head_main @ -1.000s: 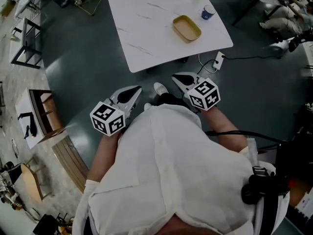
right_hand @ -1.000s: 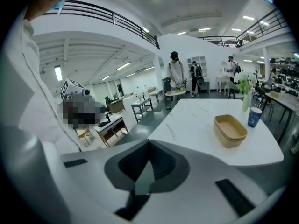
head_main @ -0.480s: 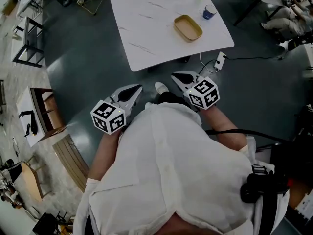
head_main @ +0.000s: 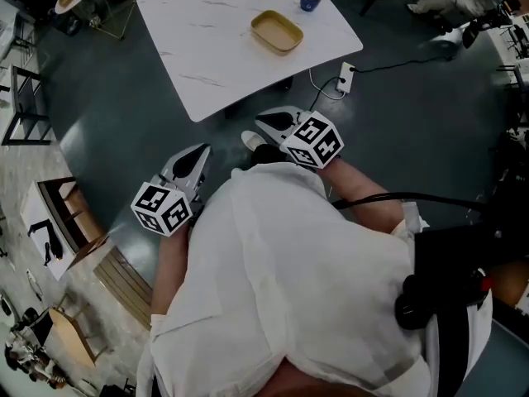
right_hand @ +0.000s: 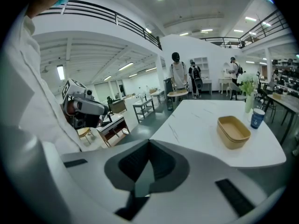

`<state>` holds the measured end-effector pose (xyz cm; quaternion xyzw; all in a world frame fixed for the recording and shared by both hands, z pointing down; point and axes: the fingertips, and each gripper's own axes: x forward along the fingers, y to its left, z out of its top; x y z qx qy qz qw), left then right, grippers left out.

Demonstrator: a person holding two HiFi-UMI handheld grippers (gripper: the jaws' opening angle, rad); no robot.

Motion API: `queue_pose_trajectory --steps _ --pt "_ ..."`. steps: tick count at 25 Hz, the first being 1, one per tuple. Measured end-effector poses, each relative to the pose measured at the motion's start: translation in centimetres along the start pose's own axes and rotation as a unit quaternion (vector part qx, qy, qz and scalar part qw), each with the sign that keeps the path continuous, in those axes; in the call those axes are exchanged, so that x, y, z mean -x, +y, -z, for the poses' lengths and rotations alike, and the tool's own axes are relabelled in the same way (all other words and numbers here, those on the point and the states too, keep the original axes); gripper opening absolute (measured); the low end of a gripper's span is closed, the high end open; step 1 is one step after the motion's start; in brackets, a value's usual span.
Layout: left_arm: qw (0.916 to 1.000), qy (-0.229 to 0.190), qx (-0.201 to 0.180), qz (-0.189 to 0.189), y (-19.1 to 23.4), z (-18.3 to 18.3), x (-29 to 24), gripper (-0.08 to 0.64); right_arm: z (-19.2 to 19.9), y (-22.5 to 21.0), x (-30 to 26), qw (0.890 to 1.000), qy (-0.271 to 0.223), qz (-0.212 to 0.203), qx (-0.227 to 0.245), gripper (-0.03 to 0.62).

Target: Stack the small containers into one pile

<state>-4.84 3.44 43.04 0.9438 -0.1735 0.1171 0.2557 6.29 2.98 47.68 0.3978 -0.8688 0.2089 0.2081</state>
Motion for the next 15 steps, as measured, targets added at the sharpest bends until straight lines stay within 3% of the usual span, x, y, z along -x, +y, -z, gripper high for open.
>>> queue_pose_trajectory --steps 15 --pt "0.9997 0.003 0.019 -0.012 1.5 0.5 0.6 0.007 1.1 0.5 -0.8 1.0 0.013 -0.011 -0.005 0.005"
